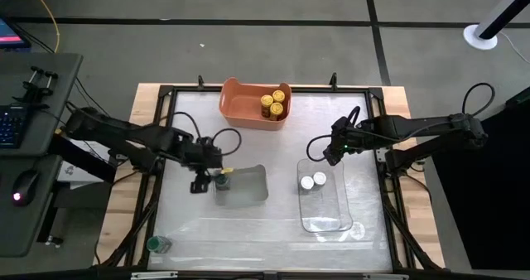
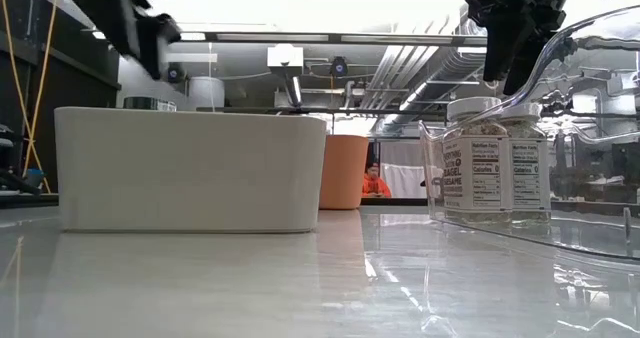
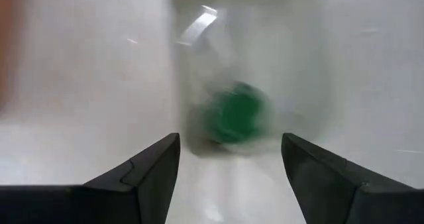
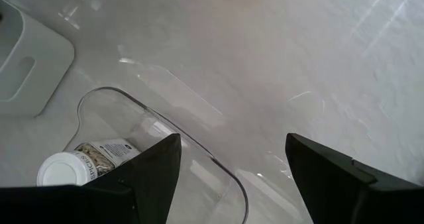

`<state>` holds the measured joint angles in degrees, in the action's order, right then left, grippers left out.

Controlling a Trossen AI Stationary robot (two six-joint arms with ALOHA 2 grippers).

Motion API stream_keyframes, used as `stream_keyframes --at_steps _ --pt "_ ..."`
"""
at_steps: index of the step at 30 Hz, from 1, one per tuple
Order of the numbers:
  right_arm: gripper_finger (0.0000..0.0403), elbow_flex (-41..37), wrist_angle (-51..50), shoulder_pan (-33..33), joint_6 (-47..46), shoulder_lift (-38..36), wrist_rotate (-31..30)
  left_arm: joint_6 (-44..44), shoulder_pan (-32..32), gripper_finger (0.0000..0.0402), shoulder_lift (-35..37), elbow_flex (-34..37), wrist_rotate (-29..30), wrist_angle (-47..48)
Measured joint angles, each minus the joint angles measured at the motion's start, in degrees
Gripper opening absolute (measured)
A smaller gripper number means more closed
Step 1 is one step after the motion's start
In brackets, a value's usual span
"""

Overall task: Sort spices by type
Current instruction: Put the green seasoning bottle into the gray bin

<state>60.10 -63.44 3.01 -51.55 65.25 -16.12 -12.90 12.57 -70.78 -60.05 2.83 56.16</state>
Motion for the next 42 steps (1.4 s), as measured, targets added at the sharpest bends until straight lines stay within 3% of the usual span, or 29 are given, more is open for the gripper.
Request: stream_keyframes --at_steps 3,5,8,12,18,29,37,42 --pt "0.0268 0.00 0.12 0.00 0.12 0.00 -0.19 -7.65 4.52 0.0250 1.75 -0.09 -8.48 2.84" --pt "0.0268 0.00 0.42 0.00 0.64 -0.01 -0.59 -12.22 10.50 0.0250 2.41 -0.09 -11.02 6.13" --pt "0.0268 0.00 0.78 -0.07 1.29 0.00 -1.11 -19.40 21.49 0.0250 2.64 -0.09 -11.57 7.85" --pt "0.0268 0.00 0.87 -0.11 1.62 0.00 -1.76 -26.71 34.46 0.0250 2.62 -0.09 -10.90 3.09" --pt "0.0268 0.00 0.85 -0.11 2.18 0.00 -2.58 -29.31 46.09 0.0250 2.44 -0.09 -9.85 -0.43" --pt "0.0268 0.00 0.83 -0.11 3.08 0.00 -4.21 -33.89 53.82 0.0250 -1.62 -0.04 -7.72 -3.93" --pt "0.0268 0.00 0.83 -0.11 3.15 0.00 -5.07 -34.02 53.46 0.0250 -9.76 0.00 -5.89 -3.26" --pt "0.0268 0.00 0.81 -0.11 3.11 0.00 -4.96 -34.91 53.50 0.0250 -11.28 0.02 -8.34 -3.20"
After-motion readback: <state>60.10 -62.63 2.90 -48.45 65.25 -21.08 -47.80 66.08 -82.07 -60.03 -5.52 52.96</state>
